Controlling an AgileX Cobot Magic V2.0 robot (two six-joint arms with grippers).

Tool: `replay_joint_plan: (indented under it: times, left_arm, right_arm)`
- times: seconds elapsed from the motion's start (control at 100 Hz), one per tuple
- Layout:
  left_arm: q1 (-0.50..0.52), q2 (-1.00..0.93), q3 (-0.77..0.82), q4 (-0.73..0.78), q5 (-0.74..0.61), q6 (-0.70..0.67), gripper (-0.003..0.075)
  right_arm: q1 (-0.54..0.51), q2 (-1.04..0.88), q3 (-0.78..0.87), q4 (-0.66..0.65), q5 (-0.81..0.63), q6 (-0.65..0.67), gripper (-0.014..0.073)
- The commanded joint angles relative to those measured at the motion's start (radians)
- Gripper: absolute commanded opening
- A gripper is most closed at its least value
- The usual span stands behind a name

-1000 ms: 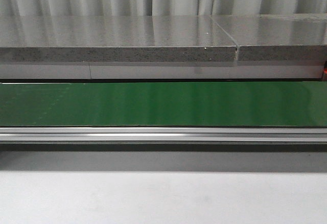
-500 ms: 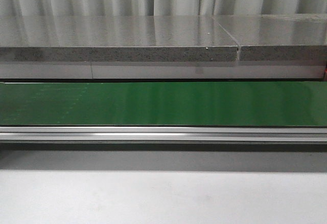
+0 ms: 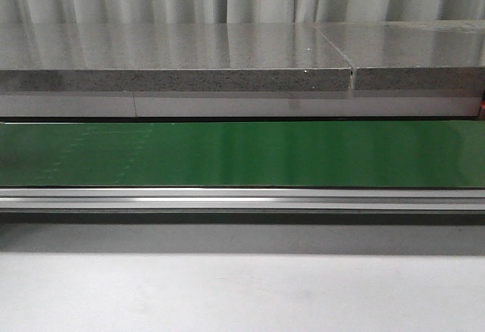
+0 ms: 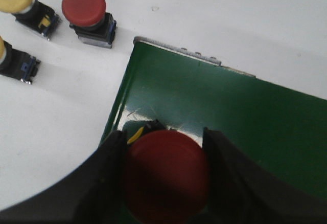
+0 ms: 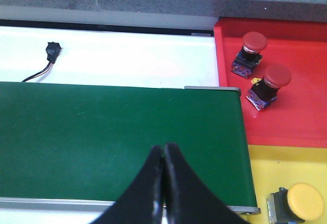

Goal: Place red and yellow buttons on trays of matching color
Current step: 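Lower the left gripper onto a red push button on the table and grasp it, then carry the red button onto the green belt and open the left gripper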

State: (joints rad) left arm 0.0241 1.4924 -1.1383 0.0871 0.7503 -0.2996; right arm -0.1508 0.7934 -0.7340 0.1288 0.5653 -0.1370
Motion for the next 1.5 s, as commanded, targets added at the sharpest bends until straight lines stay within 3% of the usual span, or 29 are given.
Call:
replay_joint_plan:
  times: [0.0,0.56,0.7,0.89,0.96,1.49]
  left_arm:
    - [-0.007,-0.025,-0.005,-0.002,-0.073,0.000,-0.0019]
    - [-0.007,0.034,0.033,-0.002,-0.091,0.000,-0.0012]
    - [-0.007,0.041,0.033,-0.002,-0.071,0.013,0.0131]
    - [-0.010,0.034,0.031,-0.004,-0.062,0.028,0.0538]
    - [-0.010,0.027,0.026,-0.004,-0.062,0.028,0.0620]
    - [-0.007,0.006,-0.189,0.007,-0.055,0.028,0.0630]
  right_arm:
    - [0.001,-0.007,-0.035,-0.007,-0.059,-0.007,-0.0068]
    - [0.001,-0.007,-0.035,-0.007,-0.059,-0.007,-0.0068]
    - [0.001,-0.007,-0.035,-0.007,-0.059,-0.007,-0.0068]
    - [0.001,-0.007,-0.035,-0.007,-0.059,-0.007,-0.0068]
    - [0.001,-0.007,-0.035,-0.007,-0.059,-0.007,-0.0068]
    - [0.001,-0.007,-0.035,-0.007,-0.059,-0.007,-0.0068]
